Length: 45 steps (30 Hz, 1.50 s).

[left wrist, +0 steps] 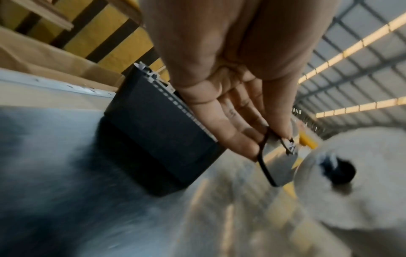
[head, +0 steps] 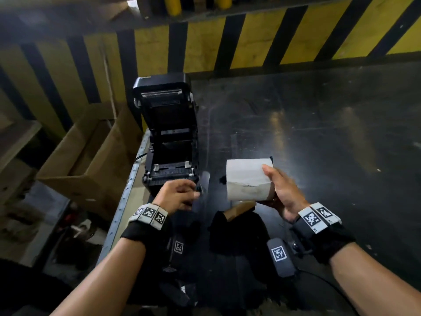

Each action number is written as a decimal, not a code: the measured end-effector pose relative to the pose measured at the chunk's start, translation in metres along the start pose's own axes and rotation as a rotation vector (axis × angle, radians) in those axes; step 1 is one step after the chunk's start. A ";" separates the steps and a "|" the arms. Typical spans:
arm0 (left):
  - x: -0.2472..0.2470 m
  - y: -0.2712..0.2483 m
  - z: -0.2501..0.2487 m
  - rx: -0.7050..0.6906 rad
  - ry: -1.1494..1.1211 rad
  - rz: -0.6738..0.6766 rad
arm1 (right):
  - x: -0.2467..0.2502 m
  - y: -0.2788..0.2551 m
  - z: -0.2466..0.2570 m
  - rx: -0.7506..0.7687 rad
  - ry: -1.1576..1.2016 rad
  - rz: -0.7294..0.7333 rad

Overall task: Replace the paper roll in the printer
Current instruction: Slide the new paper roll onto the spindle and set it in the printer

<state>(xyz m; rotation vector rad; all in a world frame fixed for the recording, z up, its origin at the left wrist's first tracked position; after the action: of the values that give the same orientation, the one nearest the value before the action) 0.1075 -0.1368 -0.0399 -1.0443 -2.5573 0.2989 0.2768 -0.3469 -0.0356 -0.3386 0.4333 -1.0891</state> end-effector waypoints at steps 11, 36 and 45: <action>0.009 0.009 -0.069 -0.101 -0.403 0.149 | -0.062 -0.026 0.028 0.006 0.154 0.066; 0.103 0.005 -0.118 -0.323 -0.156 0.254 | -0.176 -0.090 0.063 0.520 0.081 -0.114; 0.143 0.023 -0.123 -0.457 -0.027 0.231 | -0.229 -0.073 0.073 0.438 -0.077 0.015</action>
<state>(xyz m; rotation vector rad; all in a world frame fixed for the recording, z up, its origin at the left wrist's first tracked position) 0.0777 -0.0123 0.1003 -1.5079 -2.5917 -0.2313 0.1660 -0.1674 0.1008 0.0102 0.1211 -1.1198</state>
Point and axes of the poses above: each hand's wrist, its own y-axis towards the middle knuckle, its own x-axis out of the back of the hand, z = x × y, the point moved 8 cm from there along y, towards the middle knuckle, and after that the axes turned 9 degrees about -z, right-handed, at the moved point
